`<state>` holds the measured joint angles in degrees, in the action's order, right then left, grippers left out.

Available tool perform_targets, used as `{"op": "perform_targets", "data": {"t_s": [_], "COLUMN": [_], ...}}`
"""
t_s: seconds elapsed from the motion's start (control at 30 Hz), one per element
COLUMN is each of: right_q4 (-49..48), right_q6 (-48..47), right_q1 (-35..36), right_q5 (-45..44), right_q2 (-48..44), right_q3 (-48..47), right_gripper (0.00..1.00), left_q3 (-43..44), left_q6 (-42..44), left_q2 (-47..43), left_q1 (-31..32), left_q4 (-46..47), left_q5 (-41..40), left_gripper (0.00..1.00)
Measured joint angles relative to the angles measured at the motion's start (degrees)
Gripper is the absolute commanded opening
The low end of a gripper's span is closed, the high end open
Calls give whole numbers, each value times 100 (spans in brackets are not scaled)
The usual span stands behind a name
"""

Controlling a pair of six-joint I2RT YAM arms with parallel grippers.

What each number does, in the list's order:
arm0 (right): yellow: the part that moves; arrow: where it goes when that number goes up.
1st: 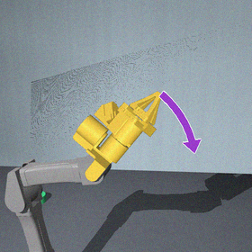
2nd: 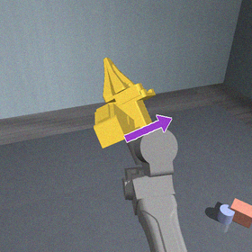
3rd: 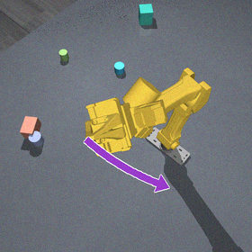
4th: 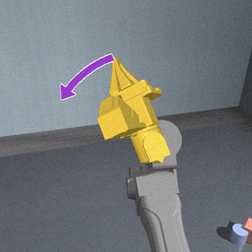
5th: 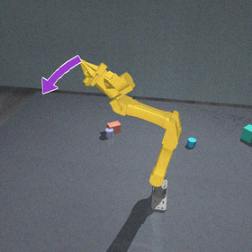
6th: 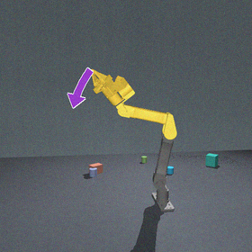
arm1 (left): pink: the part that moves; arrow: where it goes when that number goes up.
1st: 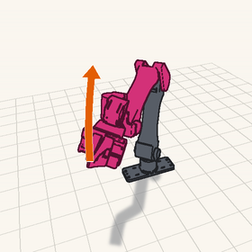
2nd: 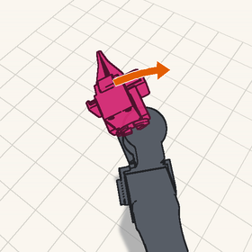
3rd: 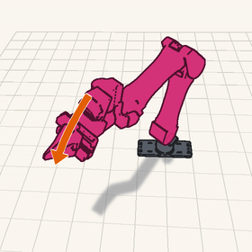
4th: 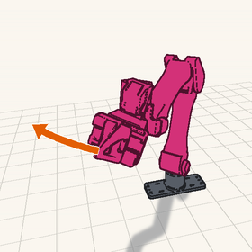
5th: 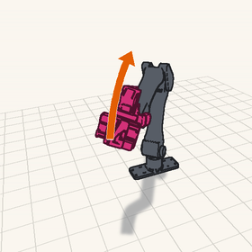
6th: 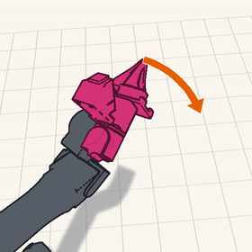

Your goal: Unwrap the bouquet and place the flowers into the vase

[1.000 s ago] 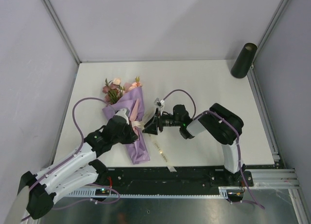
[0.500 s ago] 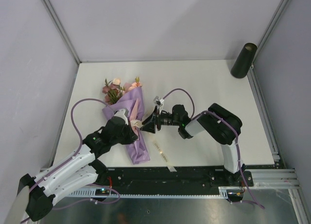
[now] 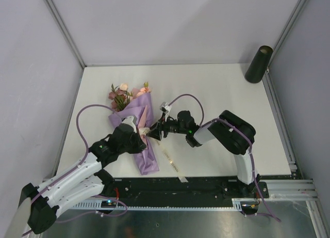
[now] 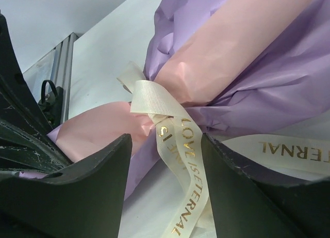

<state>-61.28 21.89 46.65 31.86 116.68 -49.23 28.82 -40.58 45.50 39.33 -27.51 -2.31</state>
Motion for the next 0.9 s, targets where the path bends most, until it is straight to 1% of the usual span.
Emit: {"op": "perform_targets", "data": {"t_s": [0.07,0.2,0.33,0.47,0.53,0.6,0.8,0.87,0.9], "right_q4": [48,66,122,251,334,409,706,787,800], "right_q6": [-44,-120,-236,-374,-468,-557,-796,-870,-905], "right_q1": [26,50,50,81,111,157,251,256,256], "right_q5": [-46,-103,-210,-485,-647,-815,-1556,-1797,-1873], "right_q2": [0,2,2,2,2,2,2,2,2], "right_q3": [0,-7,-20,-33,-33,-35,-39,-39,-39], "right_gripper": [59,68,69,72,76,77,76,68,62], "left_q3": [0,0,0,0,0,0,0,0,0], "left_q6": [0,2,2,2,0,2,4,7,7], "left_q2": [0,0,0,0,0,0,0,0,0], "left_q1": [0,0,0,0,0,0,0,0,0], "left_q4": [0,0,0,0,0,0,0,0,0], "left_q5": [0,-2,-2,-2,-2,-2,0,0,0], "left_gripper": [0,0,0,0,0,0,0,0,0]}}
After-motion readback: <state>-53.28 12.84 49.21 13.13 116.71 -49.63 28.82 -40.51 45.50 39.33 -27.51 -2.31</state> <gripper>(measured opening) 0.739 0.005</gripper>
